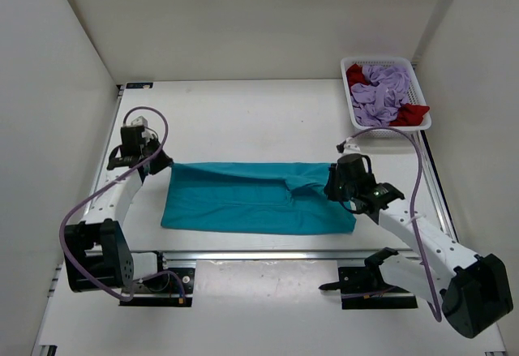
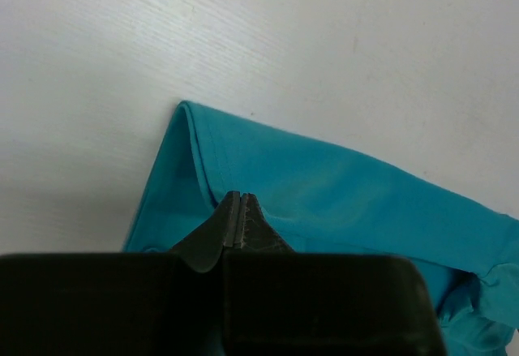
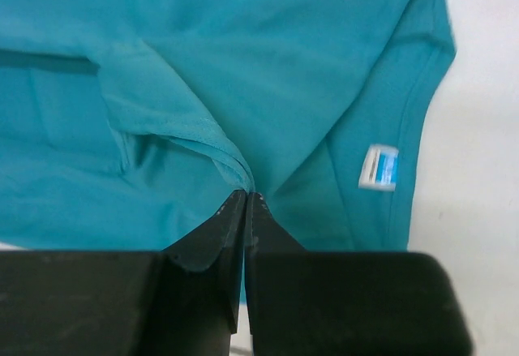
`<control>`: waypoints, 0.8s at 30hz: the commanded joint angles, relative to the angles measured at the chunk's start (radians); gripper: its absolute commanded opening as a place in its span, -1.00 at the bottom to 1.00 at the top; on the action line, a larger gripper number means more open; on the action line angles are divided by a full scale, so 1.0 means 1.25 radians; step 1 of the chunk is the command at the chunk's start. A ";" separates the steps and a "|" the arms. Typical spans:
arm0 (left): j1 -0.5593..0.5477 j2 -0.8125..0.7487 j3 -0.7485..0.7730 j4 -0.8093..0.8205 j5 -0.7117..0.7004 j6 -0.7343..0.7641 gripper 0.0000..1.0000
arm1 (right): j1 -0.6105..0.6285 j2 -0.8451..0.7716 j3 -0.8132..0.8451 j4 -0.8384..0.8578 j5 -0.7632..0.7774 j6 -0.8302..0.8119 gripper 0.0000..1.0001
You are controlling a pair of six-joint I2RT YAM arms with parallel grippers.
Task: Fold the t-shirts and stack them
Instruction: Fold the other side of the tshirt into a rectangle
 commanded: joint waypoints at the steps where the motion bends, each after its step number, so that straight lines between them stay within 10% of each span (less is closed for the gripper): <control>1: 0.028 -0.050 -0.049 -0.017 0.028 0.020 -1.00 | 0.050 -0.048 -0.026 -0.059 0.078 0.060 -1.00; 10: 0.025 -0.103 -0.100 -0.026 0.020 0.032 -0.73 | 0.069 -0.193 -0.128 -0.120 0.042 0.165 -1.00; 17: 0.053 -0.160 -0.083 -0.035 0.021 0.016 -0.42 | 0.122 -0.210 -0.095 -0.149 0.041 0.153 -0.47; 24: -0.110 -0.197 -0.068 0.006 -0.006 -0.034 -0.42 | 0.294 -0.033 -0.018 -0.042 0.069 0.071 -0.91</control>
